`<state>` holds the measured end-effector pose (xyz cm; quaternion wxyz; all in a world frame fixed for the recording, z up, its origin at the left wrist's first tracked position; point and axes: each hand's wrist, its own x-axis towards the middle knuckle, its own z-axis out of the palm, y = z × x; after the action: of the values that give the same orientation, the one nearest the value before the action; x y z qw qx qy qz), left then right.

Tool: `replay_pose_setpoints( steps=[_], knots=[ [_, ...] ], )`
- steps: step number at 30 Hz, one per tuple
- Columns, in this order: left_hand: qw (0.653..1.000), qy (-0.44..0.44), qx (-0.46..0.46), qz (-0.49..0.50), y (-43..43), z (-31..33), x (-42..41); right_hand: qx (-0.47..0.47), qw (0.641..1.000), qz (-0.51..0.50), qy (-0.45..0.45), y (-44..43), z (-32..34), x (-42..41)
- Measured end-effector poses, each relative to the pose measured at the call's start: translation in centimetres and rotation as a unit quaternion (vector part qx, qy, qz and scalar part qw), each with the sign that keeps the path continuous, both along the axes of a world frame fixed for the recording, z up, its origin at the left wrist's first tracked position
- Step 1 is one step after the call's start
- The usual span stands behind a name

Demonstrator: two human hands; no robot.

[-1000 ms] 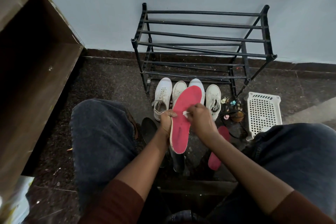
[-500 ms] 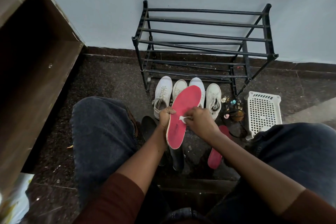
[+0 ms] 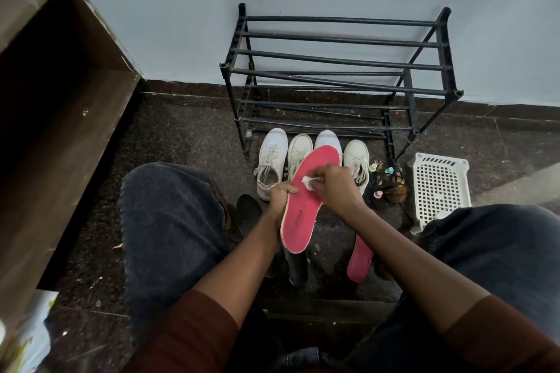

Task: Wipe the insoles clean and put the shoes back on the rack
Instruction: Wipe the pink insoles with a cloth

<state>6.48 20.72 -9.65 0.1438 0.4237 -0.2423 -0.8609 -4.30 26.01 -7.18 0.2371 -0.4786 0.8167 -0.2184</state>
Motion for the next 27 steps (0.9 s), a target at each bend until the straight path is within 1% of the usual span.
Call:
replay_pose_setpoints(
  steps=[2,3,6,10,13,15,18,20,22,23,25,27],
  knots=[
    [1.000,0.018,0.006,0.016,0.1,0.2,-0.1,-0.003,0.999,0.049,-0.015,0.7,0.3,0.9],
    [0.999,0.027,0.007,0.019,0.1,0.3,-0.2,-0.010,0.998,0.053,-0.023,0.9,0.3,1.2],
    [1.000,0.027,0.008,-0.001,0.3,0.5,-0.3,-0.039,0.998,-0.014,-0.046,1.0,0.3,1.1],
    [0.998,0.026,0.006,-0.051,0.8,1.4,-0.4,-0.058,0.994,-0.088,-0.032,-0.2,0.2,-0.5],
    [0.997,0.034,0.023,-0.061,0.9,1.6,-0.1,-0.055,0.989,-0.137,-0.017,-1.0,0.2,-1.8],
    [0.996,0.062,0.050,-0.051,0.9,1.7,0.0,-0.059,0.985,-0.158,-0.028,-1.1,0.1,-2.2],
    [0.993,0.087,0.072,-0.040,0.9,1.8,-0.1,-0.048,0.988,-0.137,-0.046,-0.7,0.3,-1.6],
    [0.995,0.072,0.058,-0.030,0.7,1.5,-0.1,-0.024,0.992,-0.093,-0.078,-0.2,0.3,-0.8],
    [0.999,0.035,0.030,-0.029,0.4,1.0,-0.1,-0.003,0.990,-0.054,-0.134,0.5,0.2,0.0],
    [0.999,0.023,0.020,-0.030,0.2,0.7,-0.1,0.001,0.988,-0.040,-0.147,0.8,0.1,0.3],
    [0.999,0.013,0.009,-0.029,0.2,0.5,-0.2,0.001,0.988,-0.035,-0.148,1.0,0.0,0.5],
    [0.999,0.023,0.013,-0.035,0.3,0.7,-0.1,-0.008,0.990,-0.055,-0.132,0.7,-0.2,0.3]
  ],
)
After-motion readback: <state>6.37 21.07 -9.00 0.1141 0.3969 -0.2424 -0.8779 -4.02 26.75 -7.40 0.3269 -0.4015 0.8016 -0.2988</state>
